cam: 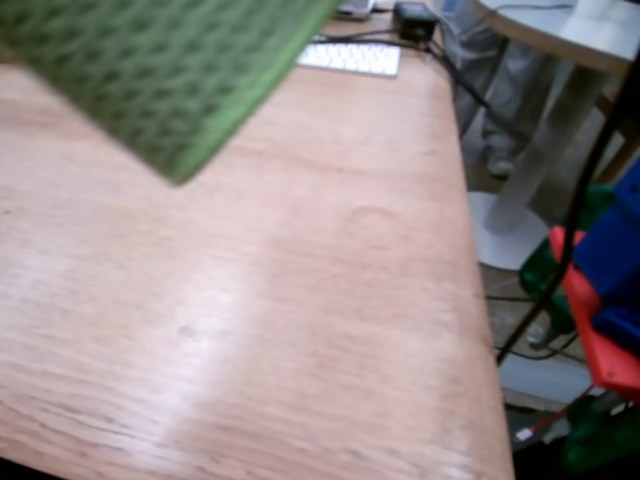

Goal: Clean the table

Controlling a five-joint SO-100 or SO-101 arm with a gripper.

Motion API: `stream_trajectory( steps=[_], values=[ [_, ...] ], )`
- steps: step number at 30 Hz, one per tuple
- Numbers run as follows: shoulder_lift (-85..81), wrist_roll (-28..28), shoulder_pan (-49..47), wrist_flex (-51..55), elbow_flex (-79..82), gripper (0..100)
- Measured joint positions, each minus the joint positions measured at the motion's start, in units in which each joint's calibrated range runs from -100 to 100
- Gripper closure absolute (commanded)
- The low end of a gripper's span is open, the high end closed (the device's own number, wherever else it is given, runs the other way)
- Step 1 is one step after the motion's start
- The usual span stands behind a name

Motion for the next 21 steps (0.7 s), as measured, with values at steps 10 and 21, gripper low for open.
stream_trajectory(
  steps=[10,21],
  values=[
    [43.58,-0.24,0.28,-25.51,-18.30,100],
    [67.96,-0.29,5.07,-45.13,-20.38,100]
  ],
)
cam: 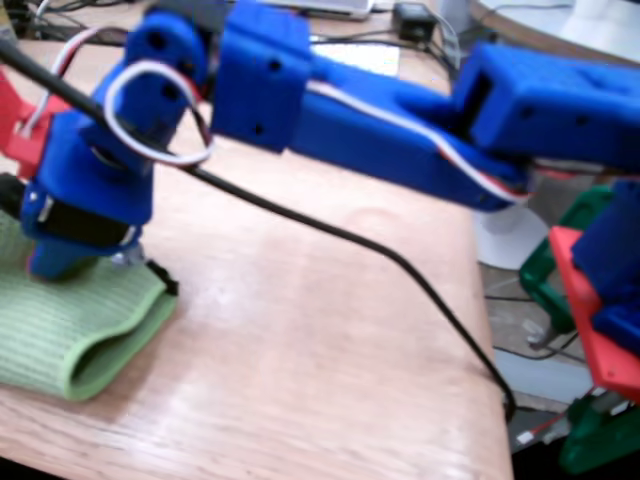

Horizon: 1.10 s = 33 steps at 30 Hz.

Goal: Clean the table

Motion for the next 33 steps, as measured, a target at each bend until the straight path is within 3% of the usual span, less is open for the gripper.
stream_trajectory(
  steps=[2,11,33],
  values=[
    [1.90,-0.15,0.94,-5.30,0.00,100],
    [9.51,0.15,6.20,-7.70,-0.27,100],
    [12.11,0.29,59.75,-7.78,4.42,100]
  ],
)
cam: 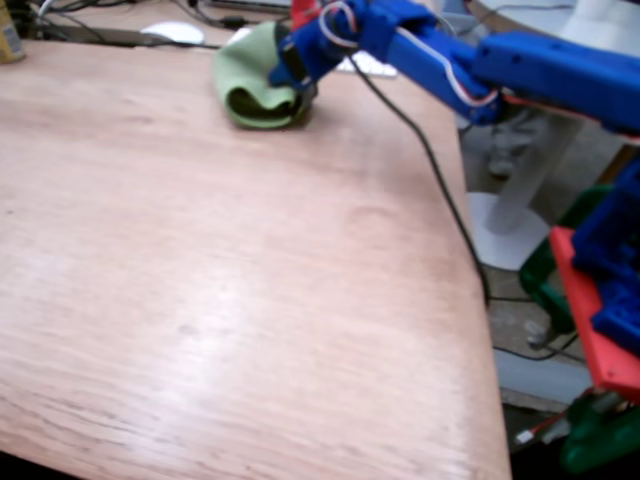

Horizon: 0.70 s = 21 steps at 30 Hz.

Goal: Clean the table

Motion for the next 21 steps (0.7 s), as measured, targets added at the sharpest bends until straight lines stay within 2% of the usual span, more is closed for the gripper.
stream_trajectory(
  steps=[21],
  values=[
    [-2.85,0.05,29.40,-0.33,16.14,100]
  ],
)
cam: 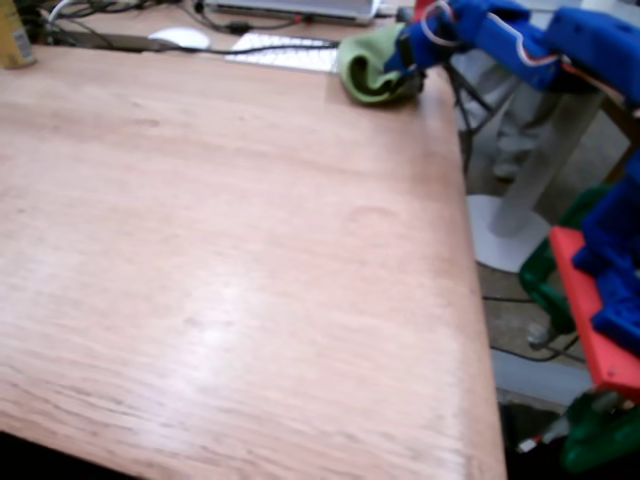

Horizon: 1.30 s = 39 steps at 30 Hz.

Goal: Clean the table

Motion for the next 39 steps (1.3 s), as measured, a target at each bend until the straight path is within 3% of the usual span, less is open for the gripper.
stream_trajectory(
  steps=[3,7,9,13,20,23,27,30,34,39],
  values=[
    [-2.42,0.00,1.03,5.05,0.18,100],
    [-20.23,0.00,-0.28,30.56,7.48,100],
    [-29.66,0.00,-5.92,41.66,9.92,100],
    [-46.35,0.00,-19.35,53.00,12.53,100],
    [-68.74,0.34,-60.59,53.17,13.80,100],
    [-77.65,0.34,-78.53,53.17,28.94,100],
    [-97.02,0.00,-88.59,51.18,64.65,100],
    [-103.76,-0.05,-90.47,36.27,86.56,100],
    [-104.37,0.00,-92.44,17.23,101.08,100],
    [-105.23,-0.15,-101.17,12.09,108.84,100]
  ],
)
